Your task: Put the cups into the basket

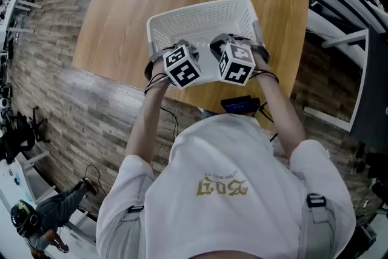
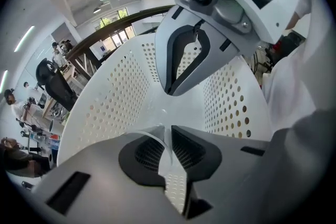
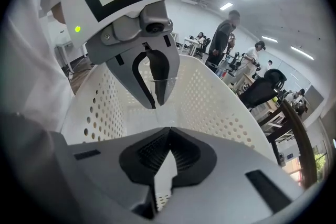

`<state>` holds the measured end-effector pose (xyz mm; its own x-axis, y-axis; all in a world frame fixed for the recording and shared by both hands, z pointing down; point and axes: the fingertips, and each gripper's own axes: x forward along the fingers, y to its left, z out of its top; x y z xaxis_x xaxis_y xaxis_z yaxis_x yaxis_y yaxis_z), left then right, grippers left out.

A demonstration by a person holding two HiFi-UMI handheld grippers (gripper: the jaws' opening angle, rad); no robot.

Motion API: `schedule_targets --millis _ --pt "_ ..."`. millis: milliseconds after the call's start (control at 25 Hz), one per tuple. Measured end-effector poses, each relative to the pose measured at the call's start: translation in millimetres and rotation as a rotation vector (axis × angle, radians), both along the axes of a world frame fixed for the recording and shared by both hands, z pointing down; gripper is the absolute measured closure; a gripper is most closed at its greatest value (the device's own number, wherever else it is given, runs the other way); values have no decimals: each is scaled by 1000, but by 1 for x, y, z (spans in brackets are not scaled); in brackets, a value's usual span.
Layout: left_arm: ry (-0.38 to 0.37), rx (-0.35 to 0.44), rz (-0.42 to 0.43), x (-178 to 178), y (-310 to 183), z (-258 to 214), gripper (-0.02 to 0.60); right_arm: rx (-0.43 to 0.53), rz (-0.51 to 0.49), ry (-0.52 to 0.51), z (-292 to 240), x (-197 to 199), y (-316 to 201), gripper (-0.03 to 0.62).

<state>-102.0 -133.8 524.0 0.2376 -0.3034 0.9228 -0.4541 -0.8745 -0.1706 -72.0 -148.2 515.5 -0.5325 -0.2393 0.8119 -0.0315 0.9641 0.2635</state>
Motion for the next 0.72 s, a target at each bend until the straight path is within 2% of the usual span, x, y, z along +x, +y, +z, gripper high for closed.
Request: schedule_targets --millis 720 --pt "-76 -103 43 -6 4 31 538 -46 -41 131 29 9 2 583"
